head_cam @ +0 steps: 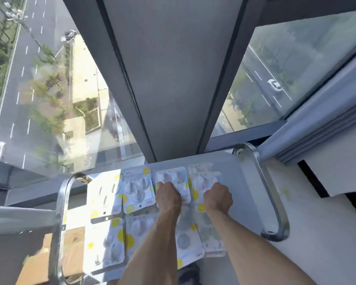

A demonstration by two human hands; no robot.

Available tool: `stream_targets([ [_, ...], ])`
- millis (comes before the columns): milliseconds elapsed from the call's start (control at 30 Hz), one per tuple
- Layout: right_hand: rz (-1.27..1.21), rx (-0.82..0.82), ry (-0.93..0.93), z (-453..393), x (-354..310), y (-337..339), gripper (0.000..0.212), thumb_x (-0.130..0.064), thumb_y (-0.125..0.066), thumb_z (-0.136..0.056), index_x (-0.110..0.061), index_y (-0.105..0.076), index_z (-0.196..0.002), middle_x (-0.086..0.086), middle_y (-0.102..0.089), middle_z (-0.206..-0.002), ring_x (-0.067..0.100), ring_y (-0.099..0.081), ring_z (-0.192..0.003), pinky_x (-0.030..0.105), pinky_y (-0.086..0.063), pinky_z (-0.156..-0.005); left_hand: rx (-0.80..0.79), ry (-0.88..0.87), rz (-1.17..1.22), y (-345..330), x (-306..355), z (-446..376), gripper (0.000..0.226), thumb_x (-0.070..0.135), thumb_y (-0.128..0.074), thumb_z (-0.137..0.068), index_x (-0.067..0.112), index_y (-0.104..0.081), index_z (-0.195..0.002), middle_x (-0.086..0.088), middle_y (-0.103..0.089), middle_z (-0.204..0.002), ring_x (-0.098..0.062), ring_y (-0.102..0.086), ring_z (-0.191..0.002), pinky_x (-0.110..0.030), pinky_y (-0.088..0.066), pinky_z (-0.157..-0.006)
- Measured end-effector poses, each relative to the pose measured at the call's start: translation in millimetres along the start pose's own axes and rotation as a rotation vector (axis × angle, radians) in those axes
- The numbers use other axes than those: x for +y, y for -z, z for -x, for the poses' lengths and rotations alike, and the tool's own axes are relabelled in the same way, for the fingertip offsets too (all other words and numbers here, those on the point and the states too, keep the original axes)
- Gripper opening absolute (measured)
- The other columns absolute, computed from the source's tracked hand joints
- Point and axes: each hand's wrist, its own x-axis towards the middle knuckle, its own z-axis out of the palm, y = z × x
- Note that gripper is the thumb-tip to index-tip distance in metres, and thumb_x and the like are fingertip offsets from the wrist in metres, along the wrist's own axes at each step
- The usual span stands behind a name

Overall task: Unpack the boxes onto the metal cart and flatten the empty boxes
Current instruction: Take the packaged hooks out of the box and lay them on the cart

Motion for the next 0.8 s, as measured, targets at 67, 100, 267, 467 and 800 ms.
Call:
stream_targets([
  [67, 0.011, 0.004, 0.015, -23.0, -12.7, -4.8, 0.021, -0.013, -0.051, -0.092, -0.008, -0.066, -0.107, 0.011, -0.065, -0.111, 0.03, -0.065, -0.101, 0.032, -0.05, -0.078, -0.019, 0.02, -0.014, -7.6, 4.8, -18.4, 0.019, 0.003, -0.044, -0.094, 0.006, -0.063, -0.098, -0.013, -0.05, -0.122, -0.032, -0.062, -0.098, -0.035, -0.041, -0.072],
  [100, 0.022, 0.005, 0.021, -33.1, -17.1, -7.6, 0.021, -0.014, -0.051, -0.093, -0.008, -0.066, -0.107, 0.011, -0.065, -0.11, 0.03, -0.065, -0.101, 0.032, -0.05, -0.077, -0.032, 0.027, -0.024, -12.2, 5.7, -25.1, 0.018, 0.003, -0.044, -0.093, 0.006, -0.062, -0.097, -0.013, -0.05, -0.121, -0.033, -0.062, -0.098, -0.036, -0.042, -0.071],
  [267, 0.072, -0.073, 0.071, -69.0, -22.2, -29.1, 0.018, -0.012, -0.053, -0.092, -0.006, -0.065, -0.105, 0.012, -0.065, -0.108, 0.029, -0.064, -0.099, 0.029, -0.046, -0.071, -0.014, 0.082, -0.055, -38.8, 3.3, -46.2, 0.021, 0.001, -0.046, -0.093, 0.006, -0.066, -0.094, -0.013, -0.047, -0.127, -0.028, -0.066, -0.087, -0.033, -0.049, -0.073],
  [467, 0.14, -0.146, 0.088, -75.1, -14.7, -32.2, 0.019, -0.016, -0.056, -0.09, -0.01, -0.063, -0.106, 0.008, -0.066, -0.107, 0.027, -0.065, -0.098, 0.029, -0.048, -0.071, -0.005, 0.137, -0.065, -36.4, 9.7, -45.5, 0.016, 0.007, -0.051, -0.091, 0.008, -0.067, -0.095, -0.011, -0.048, -0.122, -0.027, -0.063, -0.094, -0.031, -0.047, -0.07],
  [800, 0.239, -0.124, 0.379, -30.4, -44.5, 1.1, 0.034, -0.019, -0.051, -0.092, -0.012, -0.053, -0.126, 0.012, -0.052, -0.125, 0.031, -0.053, -0.113, 0.039, -0.044, -0.088, 0.147, 0.247, -0.091, 6.2, 8.3, -0.6, 0.031, 0.028, -0.054, -0.093, 0.015, -0.052, -0.121, -0.013, -0.045, -0.129, -0.029, -0.046, -0.121, -0.042, -0.047, -0.09],
])
